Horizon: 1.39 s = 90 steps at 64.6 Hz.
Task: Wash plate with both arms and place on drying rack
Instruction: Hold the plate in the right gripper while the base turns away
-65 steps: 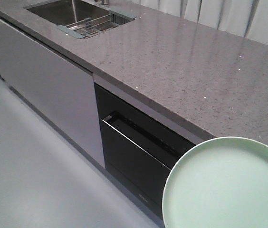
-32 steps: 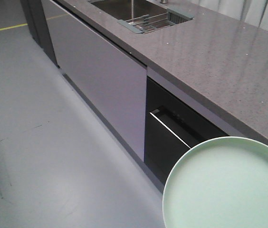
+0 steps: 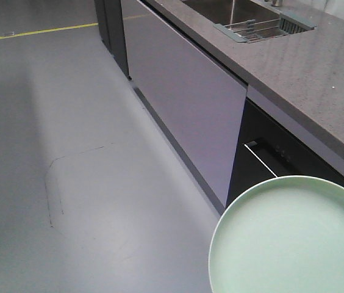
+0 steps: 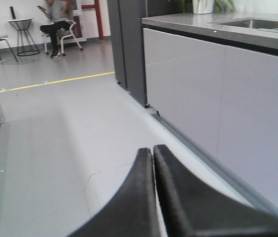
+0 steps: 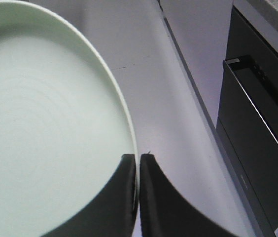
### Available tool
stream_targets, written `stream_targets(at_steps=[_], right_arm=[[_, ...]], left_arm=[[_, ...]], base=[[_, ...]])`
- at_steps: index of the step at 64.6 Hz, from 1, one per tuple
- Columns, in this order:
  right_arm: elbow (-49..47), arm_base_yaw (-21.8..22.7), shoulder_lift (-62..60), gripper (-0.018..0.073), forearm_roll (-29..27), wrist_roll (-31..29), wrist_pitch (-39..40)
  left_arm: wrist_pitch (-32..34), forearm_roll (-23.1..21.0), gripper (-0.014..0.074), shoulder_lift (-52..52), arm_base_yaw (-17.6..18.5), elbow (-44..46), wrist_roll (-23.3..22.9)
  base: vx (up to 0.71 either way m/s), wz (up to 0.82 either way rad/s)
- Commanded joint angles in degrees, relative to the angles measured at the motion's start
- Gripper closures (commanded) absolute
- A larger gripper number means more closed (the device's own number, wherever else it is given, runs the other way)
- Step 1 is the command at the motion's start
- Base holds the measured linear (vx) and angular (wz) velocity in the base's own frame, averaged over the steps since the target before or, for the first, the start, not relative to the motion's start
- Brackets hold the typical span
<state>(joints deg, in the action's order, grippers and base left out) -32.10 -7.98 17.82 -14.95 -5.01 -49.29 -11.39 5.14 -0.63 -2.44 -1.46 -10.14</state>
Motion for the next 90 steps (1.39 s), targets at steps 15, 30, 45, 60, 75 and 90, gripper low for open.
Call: stream_targets(at_steps=[15,30,45,60,75,90], right_arm=[[-1.4,0.2,0.5,0.0561,-0.8,0.0,4.5],[-1.4,0.2,0.5,0.0561,-0.8,0.0,4.5],[-1.4,0.2,0.5,0.0561,-0.8,0.0,4.5],[-1.4,0.2,0.5,0.0561,-0.8,0.0,4.5],[-1.4,0.2,0.5,0.0561,-0.8,0.0,4.5],[-1.4,0.2,0.5,0.0561,-0.8,0.0,4.5]], left_arm=[[4.5,-0.1,0.0603,-0.9,-0.1,1.7,-0.4],[4.5,-0.1,0.0603,-0.9,-0.1,1.7,-0.4],[4.5,-0.1,0.0603,-0.9,-0.1,1.7,-0.4],[4.5,-0.1,0.0603,-0.9,-0.1,1.7,-0.4],[4.5,-0.1,0.0603,-0.9,-0.1,1.7,-0.4],[4.5,-0.1,0.0603,-0.9,-0.1,1.7,-0.4]], base=[[-0.02,0.22],[0.01,0.22],[0.04,0.31],[0.07,0.37],[0.10,0.38],[0.11,0.39]])
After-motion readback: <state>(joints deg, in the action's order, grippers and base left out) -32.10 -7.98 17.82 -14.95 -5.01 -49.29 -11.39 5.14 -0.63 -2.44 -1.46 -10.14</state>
